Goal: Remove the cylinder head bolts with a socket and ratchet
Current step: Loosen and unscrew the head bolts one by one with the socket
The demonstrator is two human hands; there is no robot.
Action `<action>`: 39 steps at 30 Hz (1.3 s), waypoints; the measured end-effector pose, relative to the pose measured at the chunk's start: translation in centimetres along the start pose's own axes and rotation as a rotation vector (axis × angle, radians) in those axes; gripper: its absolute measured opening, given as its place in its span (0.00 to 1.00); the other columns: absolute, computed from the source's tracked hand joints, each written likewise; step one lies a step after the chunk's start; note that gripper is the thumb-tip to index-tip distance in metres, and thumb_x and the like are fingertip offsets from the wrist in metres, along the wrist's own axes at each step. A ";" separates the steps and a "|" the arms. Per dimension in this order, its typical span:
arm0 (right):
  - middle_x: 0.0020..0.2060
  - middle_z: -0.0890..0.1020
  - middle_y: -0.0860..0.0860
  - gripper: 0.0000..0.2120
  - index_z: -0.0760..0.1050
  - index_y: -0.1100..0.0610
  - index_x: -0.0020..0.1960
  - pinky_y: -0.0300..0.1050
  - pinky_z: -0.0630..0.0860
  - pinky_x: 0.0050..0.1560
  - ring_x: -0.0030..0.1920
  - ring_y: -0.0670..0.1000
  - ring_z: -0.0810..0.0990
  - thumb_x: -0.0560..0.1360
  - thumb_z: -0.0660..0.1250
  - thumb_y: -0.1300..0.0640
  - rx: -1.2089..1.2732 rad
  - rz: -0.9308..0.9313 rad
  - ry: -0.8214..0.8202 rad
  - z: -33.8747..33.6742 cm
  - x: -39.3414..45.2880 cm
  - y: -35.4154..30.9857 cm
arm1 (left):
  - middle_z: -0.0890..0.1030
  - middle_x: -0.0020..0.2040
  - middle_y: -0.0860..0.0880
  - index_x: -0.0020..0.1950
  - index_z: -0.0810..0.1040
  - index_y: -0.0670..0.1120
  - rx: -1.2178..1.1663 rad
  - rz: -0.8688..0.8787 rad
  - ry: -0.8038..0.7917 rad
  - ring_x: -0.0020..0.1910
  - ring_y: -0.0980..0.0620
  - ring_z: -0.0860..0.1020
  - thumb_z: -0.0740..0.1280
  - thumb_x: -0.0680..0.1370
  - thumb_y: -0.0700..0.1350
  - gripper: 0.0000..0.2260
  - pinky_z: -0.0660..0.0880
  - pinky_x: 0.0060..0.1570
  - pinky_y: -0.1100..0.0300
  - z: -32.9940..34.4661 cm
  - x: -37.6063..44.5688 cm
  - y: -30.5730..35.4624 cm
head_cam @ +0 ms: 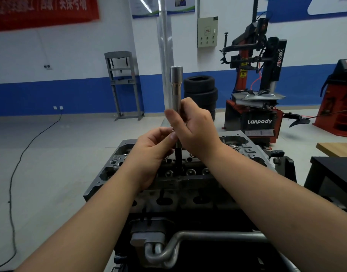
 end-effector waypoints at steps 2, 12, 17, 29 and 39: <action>0.31 0.78 0.54 0.17 0.73 0.63 0.45 0.57 0.76 0.34 0.31 0.52 0.78 0.83 0.58 0.51 0.024 0.037 -0.022 0.1 0.0 0.2 | 0.87 0.51 0.49 0.58 0.82 0.48 -0.009 0.002 0.013 0.49 0.53 0.83 0.70 0.73 0.55 0.17 0.74 0.56 0.51 0.0 0.1 0.0; 0.31 0.78 0.51 0.18 0.72 0.61 0.49 0.49 0.78 0.33 0.31 0.48 0.80 0.80 0.62 0.45 0.010 0.021 -0.051 0.1 0.0 0.0 | 0.86 0.56 0.48 0.60 0.84 0.52 -0.025 -0.004 -0.052 0.56 0.52 0.84 0.66 0.77 0.54 0.14 0.75 0.61 0.50 0.0 -0.1 0.1; 0.33 0.80 0.55 0.15 0.73 0.64 0.47 0.58 0.77 0.35 0.33 0.53 0.80 0.83 0.57 0.53 0.011 0.062 -0.051 0.3 0.1 0.2 | 0.87 0.53 0.50 0.61 0.82 0.48 -0.034 0.011 -0.019 0.51 0.55 0.84 0.69 0.75 0.54 0.18 0.76 0.55 0.55 -0.1 0.0 0.0; 0.31 0.78 0.51 0.12 0.72 0.61 0.47 0.52 0.77 0.34 0.31 0.48 0.79 0.83 0.59 0.53 0.031 0.020 -0.033 0.4 0.0 0.0 | 0.86 0.51 0.48 0.55 0.83 0.51 -0.070 0.010 0.002 0.53 0.50 0.84 0.72 0.74 0.56 0.14 0.74 0.60 0.46 -0.4 0.3 -0.3; 0.32 0.77 0.53 0.16 0.71 0.59 0.50 0.49 0.76 0.33 0.31 0.48 0.78 0.80 0.62 0.45 0.021 0.020 -0.022 0.2 0.0 0.0 | 0.86 0.55 0.47 0.60 0.83 0.49 -0.038 -0.010 -0.030 0.57 0.48 0.83 0.69 0.75 0.55 0.17 0.75 0.64 0.45 -0.2 0.1 -0.2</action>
Point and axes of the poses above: each hand's wrist, its own x-axis towards the middle knuckle, its own z-axis out of the palm, y = z × x, the point moved 2 cm from there along x, towards the middle knuckle
